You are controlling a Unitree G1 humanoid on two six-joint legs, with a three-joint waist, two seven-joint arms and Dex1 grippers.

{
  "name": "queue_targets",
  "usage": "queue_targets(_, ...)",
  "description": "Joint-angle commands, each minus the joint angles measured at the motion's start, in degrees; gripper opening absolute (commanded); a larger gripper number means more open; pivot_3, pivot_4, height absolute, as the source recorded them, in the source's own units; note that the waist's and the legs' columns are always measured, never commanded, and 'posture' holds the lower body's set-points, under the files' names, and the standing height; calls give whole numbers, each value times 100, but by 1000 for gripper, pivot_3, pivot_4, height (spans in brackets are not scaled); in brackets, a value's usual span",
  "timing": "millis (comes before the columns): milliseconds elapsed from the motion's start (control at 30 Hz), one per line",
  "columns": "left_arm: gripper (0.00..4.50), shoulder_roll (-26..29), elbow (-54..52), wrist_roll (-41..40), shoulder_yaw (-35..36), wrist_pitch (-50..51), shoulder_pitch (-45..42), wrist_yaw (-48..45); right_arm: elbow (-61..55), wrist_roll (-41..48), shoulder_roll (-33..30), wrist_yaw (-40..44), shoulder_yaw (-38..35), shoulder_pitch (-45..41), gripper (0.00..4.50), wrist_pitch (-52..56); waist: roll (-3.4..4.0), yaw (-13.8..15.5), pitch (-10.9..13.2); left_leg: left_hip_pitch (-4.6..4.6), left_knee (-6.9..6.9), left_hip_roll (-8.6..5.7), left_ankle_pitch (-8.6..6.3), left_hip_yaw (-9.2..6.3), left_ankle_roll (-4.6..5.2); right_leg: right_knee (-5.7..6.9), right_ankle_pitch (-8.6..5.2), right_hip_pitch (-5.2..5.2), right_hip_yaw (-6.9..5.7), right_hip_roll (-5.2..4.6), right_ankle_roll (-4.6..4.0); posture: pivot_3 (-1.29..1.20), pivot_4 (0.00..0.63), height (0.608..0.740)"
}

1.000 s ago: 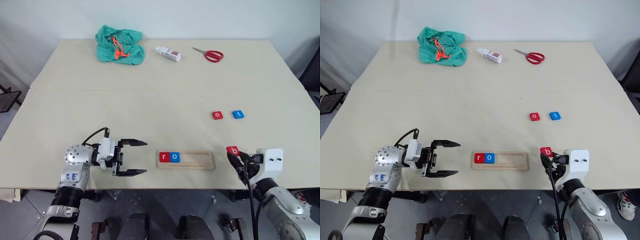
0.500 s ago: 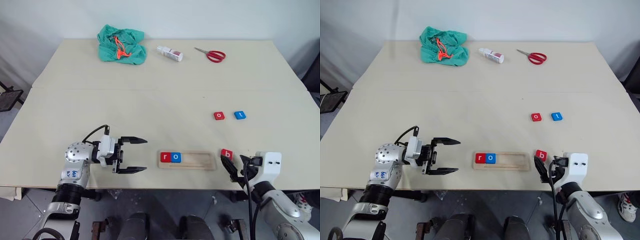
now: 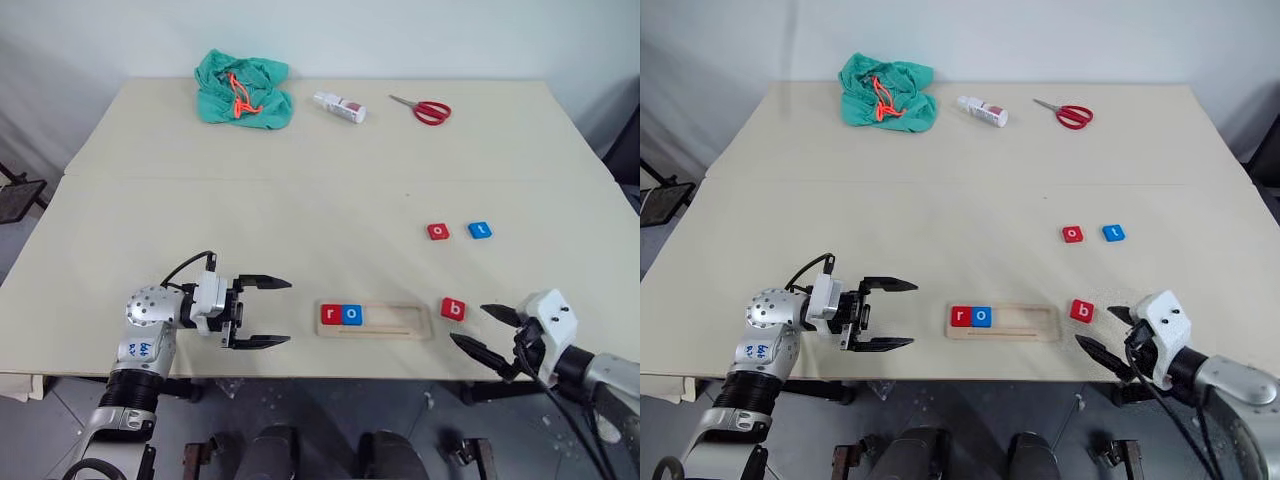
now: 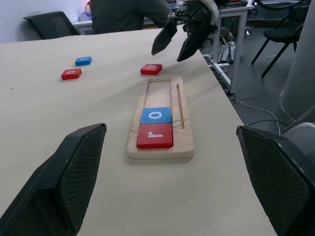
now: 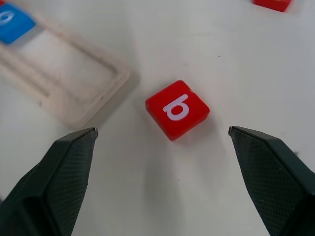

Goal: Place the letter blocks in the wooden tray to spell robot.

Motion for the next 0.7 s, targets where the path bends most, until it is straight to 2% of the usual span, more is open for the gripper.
queue_targets(33, 4500, 60, -103, -114, 94, -39, 24, -13, 513, -132, -328, 615, 133, -497, 4456, -400, -1, -9, 0, 0, 0, 1, 0, 1, 0, -1, 0, 0, -1, 0, 0, 0, 150, 740)
queue_targets(200, 4500, 85, -236, -97, 147, -61, 158, 77, 1511, -450, -701, 1491, 769, -1597, 4456, -728, -1, -6, 1, -1, 2, 2, 0, 2, 0, -3, 0, -1, -8, -3, 0, 0, 150, 740)
queue_targets(367, 4500, 140, -436, -112, 210, -28, 325, 214, 1904, -655, -735, 1929, 1146, -2006, 4456, -868, -3, 21, 2, -9, 7, 2, 0, -11, 0, -1, 0, 1, -19, -5, 0, 0, 150, 740)
queue_targets(633, 4500, 281, -764, -166, 270, 38, 607, 368, 2340, -954, -529, 1986, 1558, -2417, 4456, -953, -5, 12, 3, -12, 17, 3, -1, -10, 0, -2, 0, 1, -19, -6, 0, 0, 150, 740)
queue_targets(700, 4500, 321, -771, -171, 278, 38, 626, 370, 2440, -1060, -440, 1892, 1618, -2478, 4087, -986, -4, 10, 3, -12, 17, 2, -1, -10, 0, -2, 0, 1, -19, -7, 0, 0, 150, 740)
